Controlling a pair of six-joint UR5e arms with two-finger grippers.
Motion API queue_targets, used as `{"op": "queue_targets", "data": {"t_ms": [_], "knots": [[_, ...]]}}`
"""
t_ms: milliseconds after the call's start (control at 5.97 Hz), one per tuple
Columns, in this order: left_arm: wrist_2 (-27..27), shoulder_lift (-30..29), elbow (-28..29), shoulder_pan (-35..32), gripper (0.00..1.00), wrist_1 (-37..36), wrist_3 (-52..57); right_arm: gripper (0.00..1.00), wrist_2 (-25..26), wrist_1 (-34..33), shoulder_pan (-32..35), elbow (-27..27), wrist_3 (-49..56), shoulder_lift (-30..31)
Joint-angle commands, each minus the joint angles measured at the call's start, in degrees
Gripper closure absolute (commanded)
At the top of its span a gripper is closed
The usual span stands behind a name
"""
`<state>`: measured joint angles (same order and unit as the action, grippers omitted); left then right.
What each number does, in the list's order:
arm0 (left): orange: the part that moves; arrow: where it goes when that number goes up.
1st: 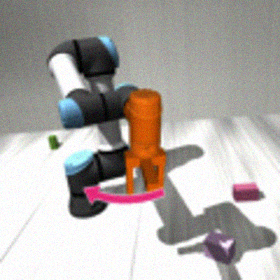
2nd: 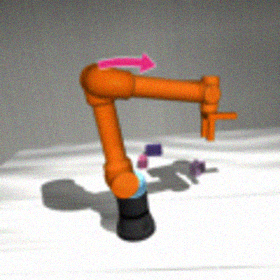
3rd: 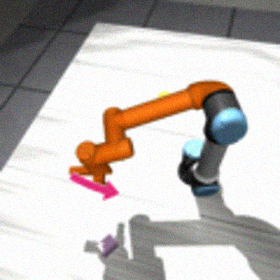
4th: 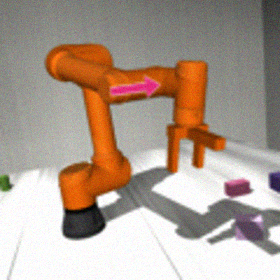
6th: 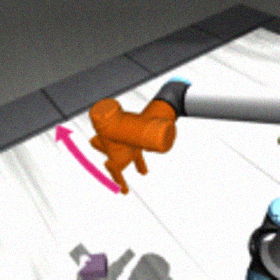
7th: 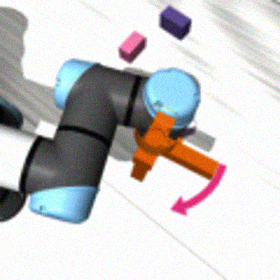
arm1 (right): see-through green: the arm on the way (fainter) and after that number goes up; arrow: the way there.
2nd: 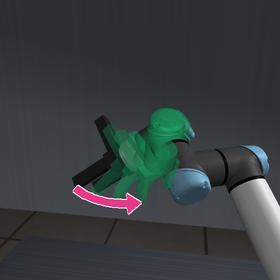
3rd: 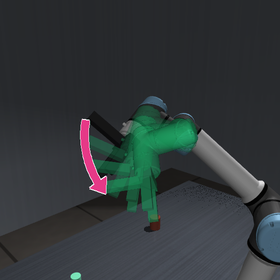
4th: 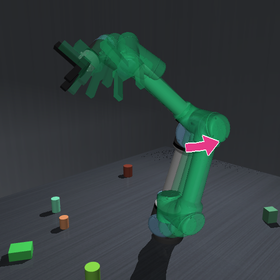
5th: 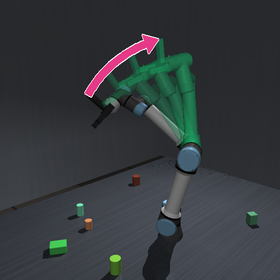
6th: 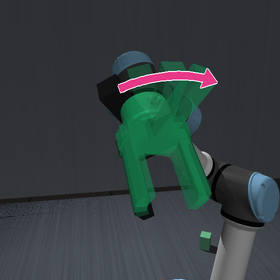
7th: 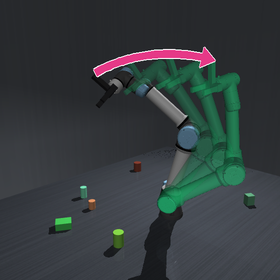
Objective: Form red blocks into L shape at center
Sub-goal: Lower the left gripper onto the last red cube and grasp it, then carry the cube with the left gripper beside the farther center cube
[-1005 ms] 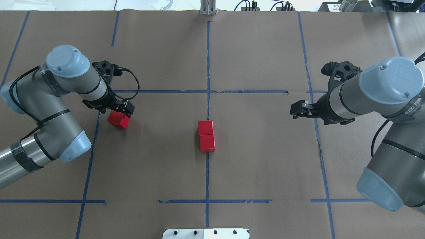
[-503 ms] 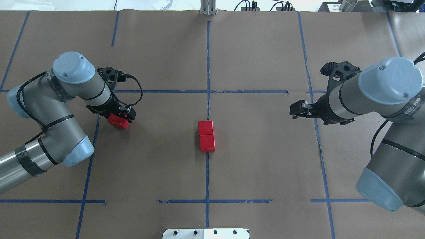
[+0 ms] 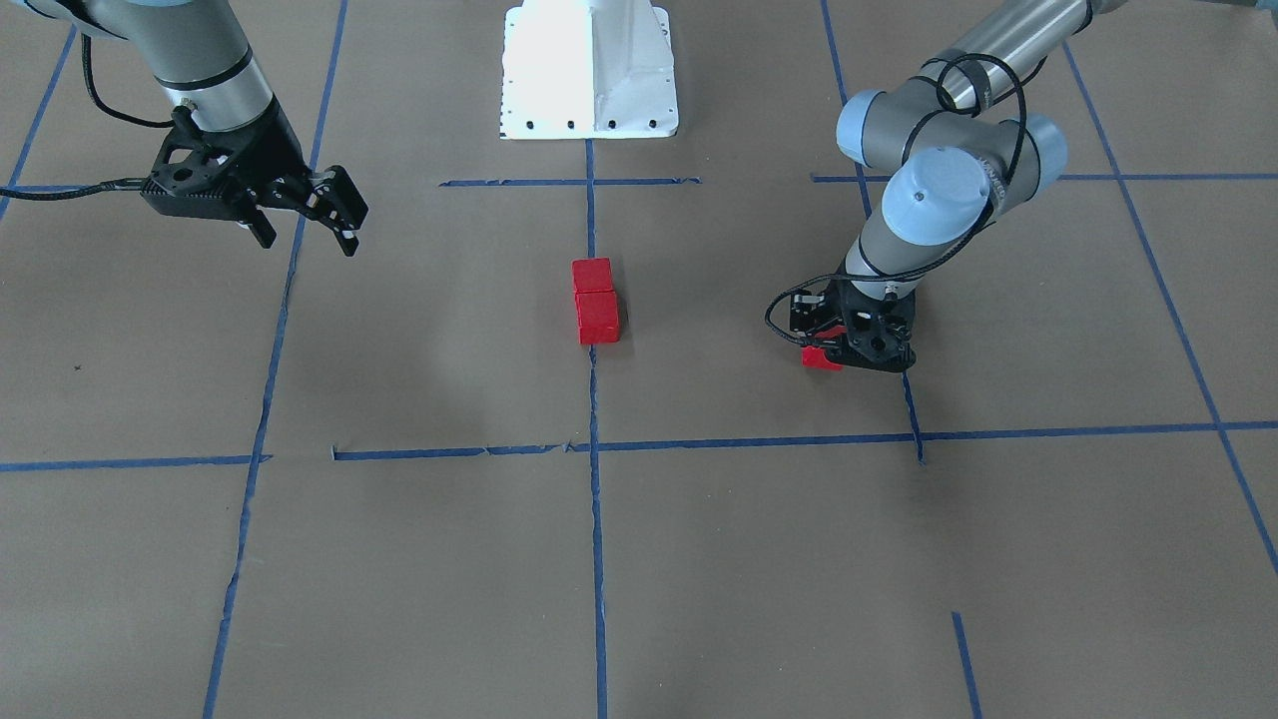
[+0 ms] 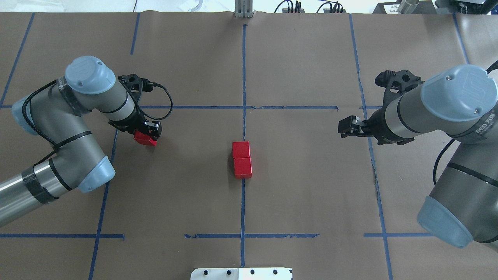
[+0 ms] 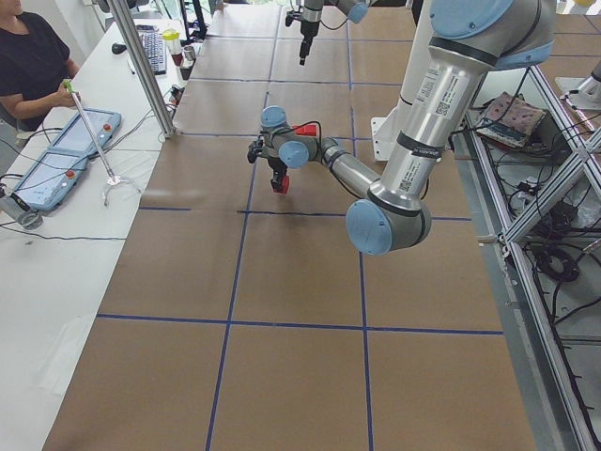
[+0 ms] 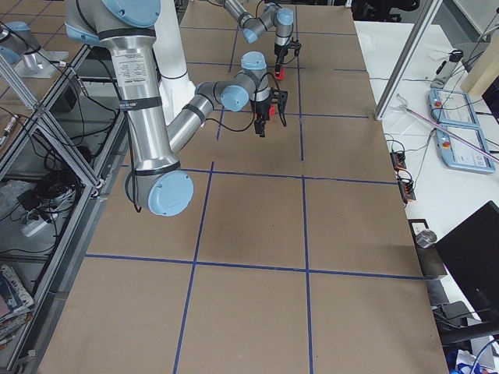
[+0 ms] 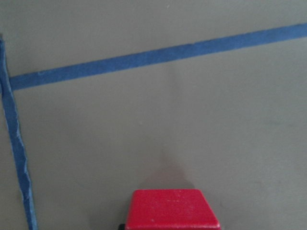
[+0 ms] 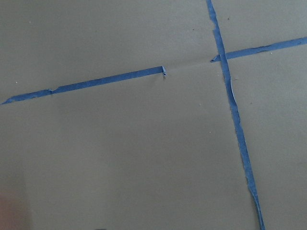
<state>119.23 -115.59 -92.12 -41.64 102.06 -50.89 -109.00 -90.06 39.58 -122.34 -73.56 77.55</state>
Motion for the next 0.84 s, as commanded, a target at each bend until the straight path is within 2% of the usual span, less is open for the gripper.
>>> {"op": "queue_targets", "data": {"t_ms": [0, 168, 503, 670], "knots": [[-1.27, -2.70, -2.00, 0.06, 1.00, -0.46, -19.20, 0.00, 0.88, -0.02, 0.06, -0.27, -0.01, -0.21], [-1.54, -3.41, -3.84, 0.41, 1.00, -0.54, -31.17, 0.00, 0.89, -0.02, 0.14, -0.18, -0.01, -0.03], [-13.61, -6.12, -5.35, 9.67, 1.00, -3.50, -60.33, 0.00, 0.89, -0.02, 0.14, -0.01, 0.08, 0.49], [-13.93, -9.79, -5.62, 11.12, 1.00, -13.02, -65.17, 0.00, 0.89, -0.02, 0.06, 0.25, 0.08, 0.50]]}}
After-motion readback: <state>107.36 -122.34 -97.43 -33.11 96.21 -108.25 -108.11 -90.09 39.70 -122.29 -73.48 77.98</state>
